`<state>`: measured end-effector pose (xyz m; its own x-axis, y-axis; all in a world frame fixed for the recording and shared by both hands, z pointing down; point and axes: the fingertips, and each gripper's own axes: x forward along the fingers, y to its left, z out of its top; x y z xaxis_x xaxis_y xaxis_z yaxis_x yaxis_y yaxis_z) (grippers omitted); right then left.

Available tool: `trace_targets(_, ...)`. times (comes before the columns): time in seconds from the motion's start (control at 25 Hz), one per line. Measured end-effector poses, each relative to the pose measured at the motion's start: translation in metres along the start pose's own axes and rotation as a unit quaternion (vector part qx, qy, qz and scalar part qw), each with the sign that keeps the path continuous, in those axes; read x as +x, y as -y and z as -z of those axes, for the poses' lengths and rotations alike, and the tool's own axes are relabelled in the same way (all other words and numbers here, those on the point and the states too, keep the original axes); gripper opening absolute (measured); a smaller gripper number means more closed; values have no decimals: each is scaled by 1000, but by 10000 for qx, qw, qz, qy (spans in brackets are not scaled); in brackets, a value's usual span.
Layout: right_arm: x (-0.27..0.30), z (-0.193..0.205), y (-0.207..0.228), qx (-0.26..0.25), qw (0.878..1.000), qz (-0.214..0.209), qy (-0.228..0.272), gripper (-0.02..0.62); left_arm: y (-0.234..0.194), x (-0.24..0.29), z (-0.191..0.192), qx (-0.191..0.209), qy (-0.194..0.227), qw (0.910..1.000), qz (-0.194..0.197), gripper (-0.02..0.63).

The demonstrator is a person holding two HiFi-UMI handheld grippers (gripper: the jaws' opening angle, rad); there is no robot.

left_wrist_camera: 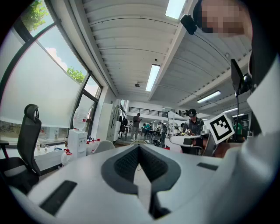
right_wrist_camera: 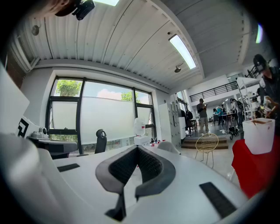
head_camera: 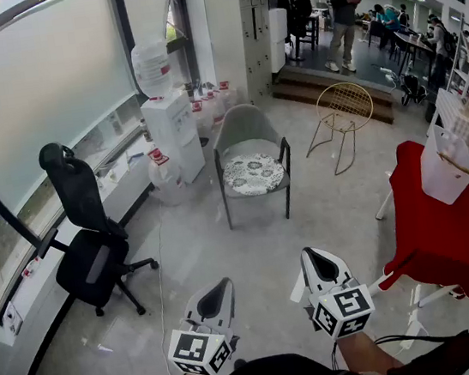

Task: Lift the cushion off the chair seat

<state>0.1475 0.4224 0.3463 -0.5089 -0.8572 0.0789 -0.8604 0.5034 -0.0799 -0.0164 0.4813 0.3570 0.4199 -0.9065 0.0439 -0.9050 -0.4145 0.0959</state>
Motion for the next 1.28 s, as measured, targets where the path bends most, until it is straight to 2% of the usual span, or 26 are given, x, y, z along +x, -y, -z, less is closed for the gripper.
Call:
trace_targets(0.36, -1, -1, -9, -53, 10000, -17, 41, 6, -1, -5, 0, 26, 22, 10000, 38, 8)
trace_targets(0.56, 0, -3, -10, 120, 9999, -6, 123, 6, -3, -9, 0, 32, 26, 10000, 39, 8)
trace_targets(0.84, 14, 3, -31, 115, 9999, -25, 42, 6, -25, -20, 4, -35, -9, 10000, -3, 8)
trace_targets(1.28, 38, 6, -78, -50, 10000, 13, 21, 6, -73, -42, 2, -43, 103, 9998, 193, 8)
